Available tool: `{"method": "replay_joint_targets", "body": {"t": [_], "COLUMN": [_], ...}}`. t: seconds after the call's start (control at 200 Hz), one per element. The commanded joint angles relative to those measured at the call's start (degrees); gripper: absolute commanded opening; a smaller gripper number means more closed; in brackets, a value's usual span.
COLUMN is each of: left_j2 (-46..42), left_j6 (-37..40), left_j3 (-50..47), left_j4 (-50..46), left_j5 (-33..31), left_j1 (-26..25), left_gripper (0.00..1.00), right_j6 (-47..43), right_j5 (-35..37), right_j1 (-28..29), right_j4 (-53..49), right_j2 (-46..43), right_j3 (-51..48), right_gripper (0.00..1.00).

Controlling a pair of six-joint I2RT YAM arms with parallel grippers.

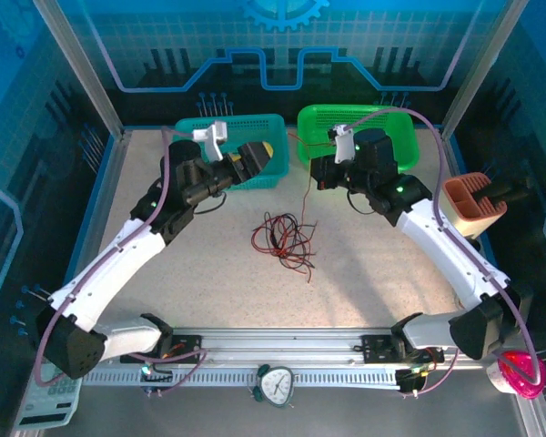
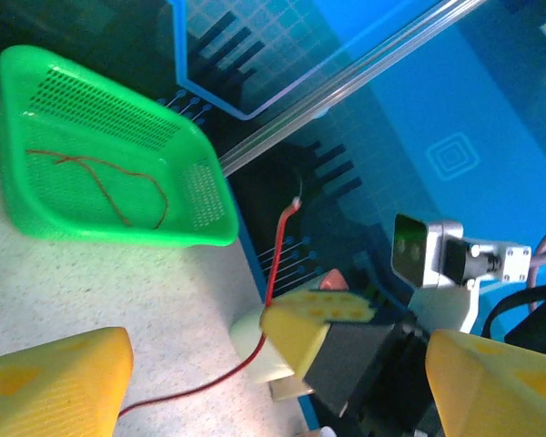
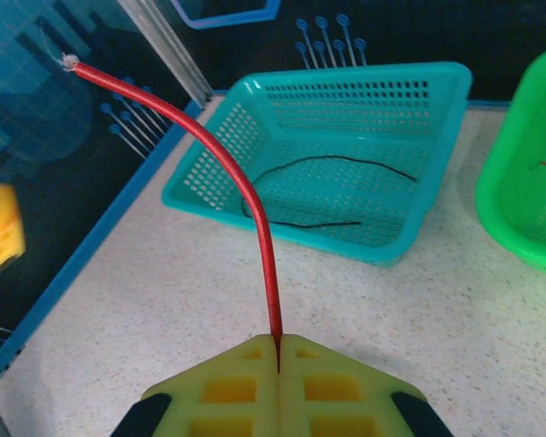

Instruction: Untangle the cables

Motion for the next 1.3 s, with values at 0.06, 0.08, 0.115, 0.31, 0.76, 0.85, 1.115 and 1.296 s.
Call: {"method": "replay_joint_targets", "body": {"t": [0.06, 0.08, 0.115, 0.31, 0.76, 0.85, 1.115, 1.296], "left_j2": [3.25, 3.43, 3.57, 1.87, 0.46, 2.23, 7.88, 10.27], "left_j6": [-0.14, 0.05, 0.37, 6.99, 25.61, 26.85, 27.73, 27.69], "left_j3": [5.94, 5.98, 5.59, 0.97, -2.23, 0.29, 6.01, 8.61], "left_j4": [2.73, 3.01, 3.69, 5.72, 2.24, 1.52, 1.86, 2.61], "left_j5": [2.60, 2.69, 2.69, 2.87, 7.58, 8.62, 8.15, 7.19], "left_j1": [-1.51, -1.70, -2.06, -3.65, -4.79, -5.39, -7.49, -8.20], "left_gripper": [0.80, 0.80, 0.79, 0.78, 0.61, 0.58, 0.48, 0.35], "right_j6": [-0.66, -0.59, -0.61, -1.76, 1.51, 2.13, 3.80, 3.63], "right_j5": [-1.83, -1.92, -2.02, -2.58, -8.35, -8.86, -10.54, -10.47], "right_j1": [1.56, 1.52, 1.51, 1.54, 1.49, 1.55, 1.55, 1.51], "right_j4": [2.89, 2.96, 2.70, 1.07, 1.54, 1.65, 1.64, 1.20], "right_j2": [-3.05, -3.09, -3.16, -1.69, 2.97, 3.55, 4.37, 3.70], "right_j3": [3.62, 4.05, 4.95, 10.65, 20.72, 22.17, 25.45, 26.30], "right_gripper": [0.00, 0.00, 0.00, 0.00, 0.00, 0.00, 0.00, 0.00]}}
